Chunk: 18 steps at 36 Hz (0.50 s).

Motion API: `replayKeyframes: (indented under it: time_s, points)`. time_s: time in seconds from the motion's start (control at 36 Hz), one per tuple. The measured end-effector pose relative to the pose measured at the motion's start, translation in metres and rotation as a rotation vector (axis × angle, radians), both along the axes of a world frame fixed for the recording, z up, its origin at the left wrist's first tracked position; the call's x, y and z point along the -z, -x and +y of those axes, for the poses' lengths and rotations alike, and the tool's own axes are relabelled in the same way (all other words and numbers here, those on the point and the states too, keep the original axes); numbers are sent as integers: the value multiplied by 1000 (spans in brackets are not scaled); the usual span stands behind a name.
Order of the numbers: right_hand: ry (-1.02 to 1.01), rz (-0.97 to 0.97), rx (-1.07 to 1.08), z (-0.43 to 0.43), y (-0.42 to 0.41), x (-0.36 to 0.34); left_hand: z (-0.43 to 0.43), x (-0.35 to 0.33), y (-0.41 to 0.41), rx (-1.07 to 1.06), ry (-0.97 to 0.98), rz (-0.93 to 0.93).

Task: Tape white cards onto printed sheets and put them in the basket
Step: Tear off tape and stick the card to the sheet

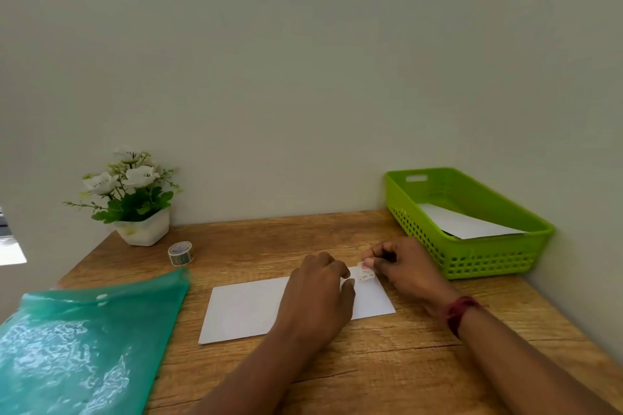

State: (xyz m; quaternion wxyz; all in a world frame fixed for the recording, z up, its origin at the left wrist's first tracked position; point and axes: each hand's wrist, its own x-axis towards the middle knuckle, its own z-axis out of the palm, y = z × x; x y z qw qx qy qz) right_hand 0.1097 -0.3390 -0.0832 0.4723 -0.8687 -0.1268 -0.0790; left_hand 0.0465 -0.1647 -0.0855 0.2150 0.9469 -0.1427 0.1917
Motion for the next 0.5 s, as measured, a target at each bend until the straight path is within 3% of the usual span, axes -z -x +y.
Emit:
replayKeyframes:
  time_s: [0.28,0.5]
  points:
    - [76,18,-5,0,-1,0,-7,3,0,45,-58,-10]
    - [122,37,-22,1,-5,-2,-8,8,-2,36,-105,108]
